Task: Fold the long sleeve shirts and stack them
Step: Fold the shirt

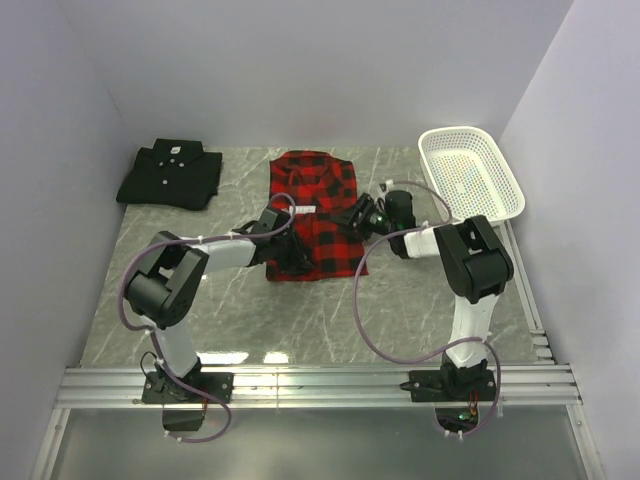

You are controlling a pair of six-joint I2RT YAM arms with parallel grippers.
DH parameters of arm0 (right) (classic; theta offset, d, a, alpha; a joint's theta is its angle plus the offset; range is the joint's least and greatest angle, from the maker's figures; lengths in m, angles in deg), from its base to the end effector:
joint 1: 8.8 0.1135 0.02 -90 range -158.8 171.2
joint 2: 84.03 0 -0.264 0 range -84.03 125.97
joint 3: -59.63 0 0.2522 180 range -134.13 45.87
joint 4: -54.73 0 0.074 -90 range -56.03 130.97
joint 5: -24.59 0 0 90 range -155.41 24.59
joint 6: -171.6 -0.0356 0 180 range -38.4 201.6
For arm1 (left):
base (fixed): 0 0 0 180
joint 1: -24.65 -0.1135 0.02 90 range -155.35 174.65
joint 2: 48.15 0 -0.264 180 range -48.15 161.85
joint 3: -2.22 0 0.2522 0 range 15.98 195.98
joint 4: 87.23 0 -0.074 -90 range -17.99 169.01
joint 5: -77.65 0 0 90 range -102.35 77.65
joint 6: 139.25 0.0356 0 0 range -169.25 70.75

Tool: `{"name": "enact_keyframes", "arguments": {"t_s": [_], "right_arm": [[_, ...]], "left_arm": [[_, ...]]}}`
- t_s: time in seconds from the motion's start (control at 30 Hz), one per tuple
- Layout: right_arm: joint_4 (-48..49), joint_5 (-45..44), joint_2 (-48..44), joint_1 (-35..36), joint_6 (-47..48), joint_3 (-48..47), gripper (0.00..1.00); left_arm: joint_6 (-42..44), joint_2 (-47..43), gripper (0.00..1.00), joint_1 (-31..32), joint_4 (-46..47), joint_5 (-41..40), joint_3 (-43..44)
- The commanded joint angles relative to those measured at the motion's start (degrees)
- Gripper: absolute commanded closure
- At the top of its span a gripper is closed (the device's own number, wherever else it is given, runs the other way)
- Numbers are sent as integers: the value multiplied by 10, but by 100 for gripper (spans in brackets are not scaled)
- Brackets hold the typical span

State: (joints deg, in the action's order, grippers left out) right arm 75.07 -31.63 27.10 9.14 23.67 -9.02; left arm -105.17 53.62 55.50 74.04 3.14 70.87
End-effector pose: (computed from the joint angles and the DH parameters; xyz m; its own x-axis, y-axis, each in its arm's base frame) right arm 0.3717 0.1412 0.1504 -0.8225 0.4740 -0.3142 -0.0923 0.4340 0.8962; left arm 0.2973 -0.1887 0.1490 -0.9049 -0.3892 -0.1722 -0.2029 0.7502 -0.6293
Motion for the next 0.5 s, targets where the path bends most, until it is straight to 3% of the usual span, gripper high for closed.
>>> {"name": "enact_keyframes", "arguments": {"t_s": [0.0, 0.2, 0.33, 0.47], "right_arm": [[76, -35, 23, -22, -55, 62, 44], [136, -56, 4, -57, -67, 157, 44], [100, -48, -45, -57, -39, 136, 44], [76, -37, -68, -55, -24, 76, 44]], "left_arm": [[28, 21, 67, 18, 4, 24, 18], [58, -3, 62, 33, 5, 17, 16], [97, -65, 46, 32, -22, -52, 30], [107, -118, 39, 2, -36, -124, 51]]}}
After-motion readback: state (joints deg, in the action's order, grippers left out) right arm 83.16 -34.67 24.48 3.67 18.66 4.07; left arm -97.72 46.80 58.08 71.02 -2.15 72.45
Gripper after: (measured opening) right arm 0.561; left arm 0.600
